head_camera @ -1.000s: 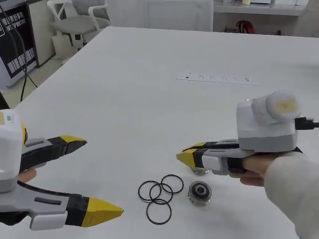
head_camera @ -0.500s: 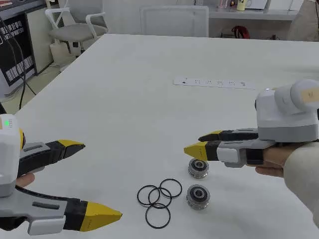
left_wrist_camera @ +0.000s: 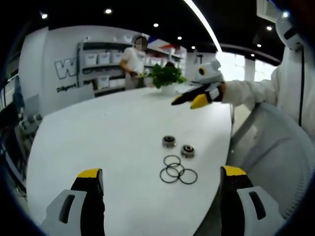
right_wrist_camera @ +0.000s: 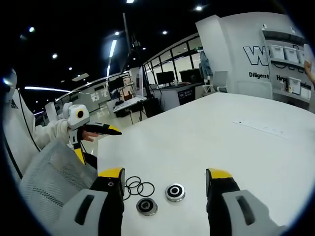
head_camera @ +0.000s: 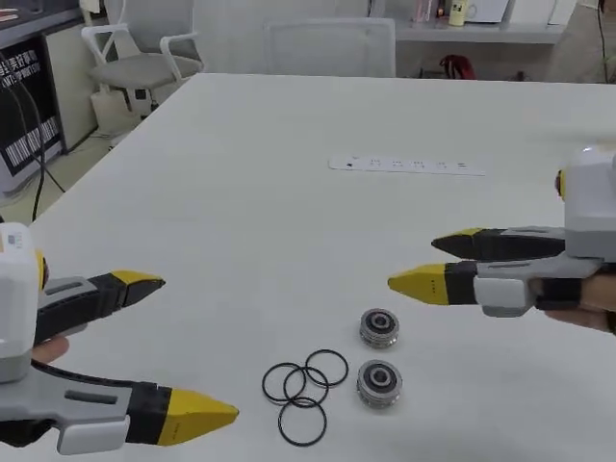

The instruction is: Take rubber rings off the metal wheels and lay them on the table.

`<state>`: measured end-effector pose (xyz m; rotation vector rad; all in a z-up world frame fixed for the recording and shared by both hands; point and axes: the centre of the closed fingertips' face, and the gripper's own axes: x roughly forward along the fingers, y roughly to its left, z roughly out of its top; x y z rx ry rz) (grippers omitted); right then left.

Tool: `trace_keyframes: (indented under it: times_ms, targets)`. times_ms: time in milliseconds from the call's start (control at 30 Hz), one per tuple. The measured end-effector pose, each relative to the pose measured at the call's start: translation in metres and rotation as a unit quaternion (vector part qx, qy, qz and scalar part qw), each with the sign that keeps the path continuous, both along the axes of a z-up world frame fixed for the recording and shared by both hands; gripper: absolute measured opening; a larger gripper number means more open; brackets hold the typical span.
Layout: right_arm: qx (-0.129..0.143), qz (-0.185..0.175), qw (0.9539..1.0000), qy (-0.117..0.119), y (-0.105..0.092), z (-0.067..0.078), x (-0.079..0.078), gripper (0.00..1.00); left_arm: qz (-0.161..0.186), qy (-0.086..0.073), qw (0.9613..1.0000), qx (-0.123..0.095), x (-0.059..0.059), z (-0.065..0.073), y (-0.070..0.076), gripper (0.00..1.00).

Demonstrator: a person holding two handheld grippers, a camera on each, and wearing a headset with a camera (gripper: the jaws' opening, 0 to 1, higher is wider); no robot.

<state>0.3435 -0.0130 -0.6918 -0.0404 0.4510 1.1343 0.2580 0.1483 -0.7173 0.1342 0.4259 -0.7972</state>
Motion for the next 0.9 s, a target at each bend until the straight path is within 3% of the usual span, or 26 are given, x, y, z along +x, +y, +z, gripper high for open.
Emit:
trace_keyframes:
  times_ms: [233, 333, 600, 900]
  targets:
    - [0.004, 0.006, 0.9999, 0.010, -0.021, 0.002, -0.017, 0.78, 0.001, 0.001, 1.0000, -0.004, -0.002, 0.000, -0.001, 1.00]
    - [-0.010, 0.009, 0.9999, 0.003, -0.029, -0.001, -0.022, 0.81, 0.002, 0.001, 1.0000, -0.005, -0.003, -0.001, -0.001, 1.00]
    - [-0.049, 0.023, 0.9985, -0.001, -0.043, -0.021, -0.041, 0.86, 0.008, 0.003, 0.9999, -0.006, -0.005, -0.003, 0.001, 1.00]
    - [-0.068, 0.025, 0.9971, 0.019, -0.058, -0.049, -0.061, 0.90, 0.015, 0.011, 0.9998, -0.005, -0.009, -0.010, 0.004, 1.00]
